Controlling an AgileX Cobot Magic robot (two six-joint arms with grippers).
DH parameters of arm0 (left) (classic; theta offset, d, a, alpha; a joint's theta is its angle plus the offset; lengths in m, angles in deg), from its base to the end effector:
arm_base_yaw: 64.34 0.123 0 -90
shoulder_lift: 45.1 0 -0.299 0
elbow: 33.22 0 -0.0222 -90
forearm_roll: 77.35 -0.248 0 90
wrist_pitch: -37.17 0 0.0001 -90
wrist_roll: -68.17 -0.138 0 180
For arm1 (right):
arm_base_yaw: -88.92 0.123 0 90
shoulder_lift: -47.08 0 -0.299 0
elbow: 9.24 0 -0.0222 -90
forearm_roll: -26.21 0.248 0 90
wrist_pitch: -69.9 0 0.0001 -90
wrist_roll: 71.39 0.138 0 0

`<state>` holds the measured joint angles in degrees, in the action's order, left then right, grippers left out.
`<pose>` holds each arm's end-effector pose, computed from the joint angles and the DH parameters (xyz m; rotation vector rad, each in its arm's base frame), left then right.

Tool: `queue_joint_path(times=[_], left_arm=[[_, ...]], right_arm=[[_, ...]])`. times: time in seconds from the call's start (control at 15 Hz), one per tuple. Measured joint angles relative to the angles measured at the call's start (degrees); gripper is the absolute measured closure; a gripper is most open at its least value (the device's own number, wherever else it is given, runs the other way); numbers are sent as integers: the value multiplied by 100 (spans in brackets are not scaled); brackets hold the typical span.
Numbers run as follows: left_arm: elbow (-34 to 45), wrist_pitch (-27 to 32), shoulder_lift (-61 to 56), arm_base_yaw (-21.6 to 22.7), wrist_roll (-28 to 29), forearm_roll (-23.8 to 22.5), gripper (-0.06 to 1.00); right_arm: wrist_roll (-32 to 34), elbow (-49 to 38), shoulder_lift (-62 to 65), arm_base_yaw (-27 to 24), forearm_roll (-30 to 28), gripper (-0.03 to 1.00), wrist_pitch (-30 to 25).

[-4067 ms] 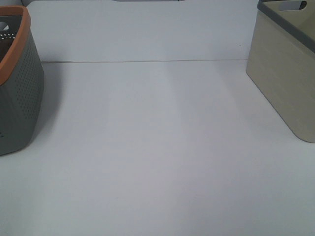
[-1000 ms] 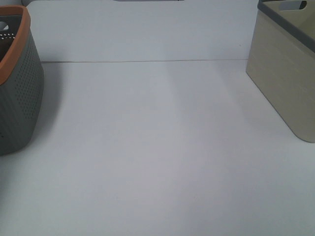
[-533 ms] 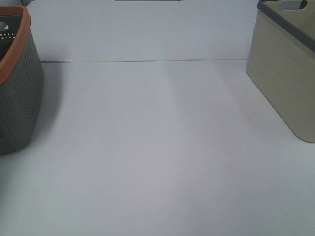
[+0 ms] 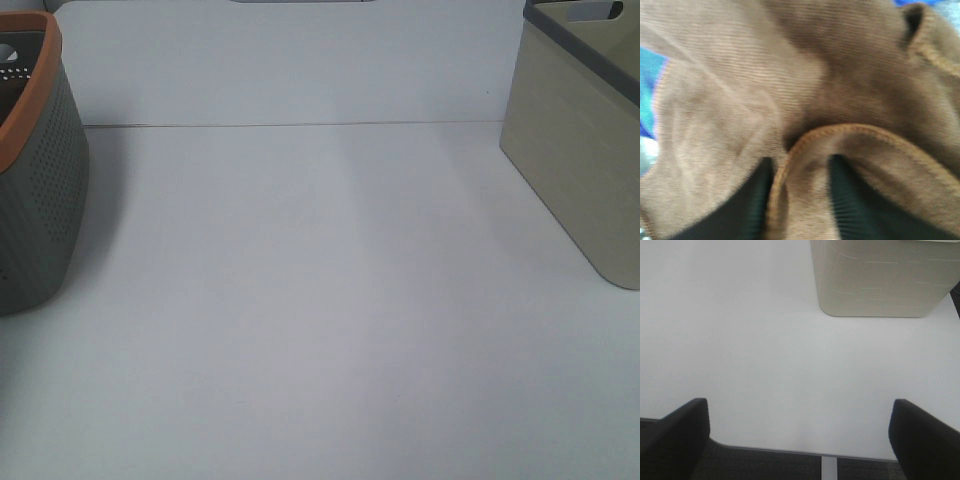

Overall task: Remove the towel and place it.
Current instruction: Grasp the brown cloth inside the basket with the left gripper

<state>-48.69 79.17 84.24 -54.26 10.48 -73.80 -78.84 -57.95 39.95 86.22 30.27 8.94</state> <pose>0.4753 0.0787 0.1484 1.0635 2.5375 0.2692 0.0194 0.0076 0.2557 -0.0882 2.0347 -0.0265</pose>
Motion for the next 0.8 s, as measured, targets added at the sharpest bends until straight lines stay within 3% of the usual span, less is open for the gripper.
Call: queue_joint_path(times=[0.33, 0.47, 0.53, 0.8], left_arm=[[0, -166, 0, 0, 0, 40, 71], [0, -212, 0, 0, 0, 34, 90], [0, -212, -17, 0, 0, 17, 94], [0, 212, -739, 0, 0, -97, 94]], right_arm=[[0, 0, 0, 0, 0, 11, 0], [0, 0, 0, 0, 0, 11, 0], [0, 0, 0, 0, 0, 11, 0], [0, 0, 0, 0, 0, 11, 0]])
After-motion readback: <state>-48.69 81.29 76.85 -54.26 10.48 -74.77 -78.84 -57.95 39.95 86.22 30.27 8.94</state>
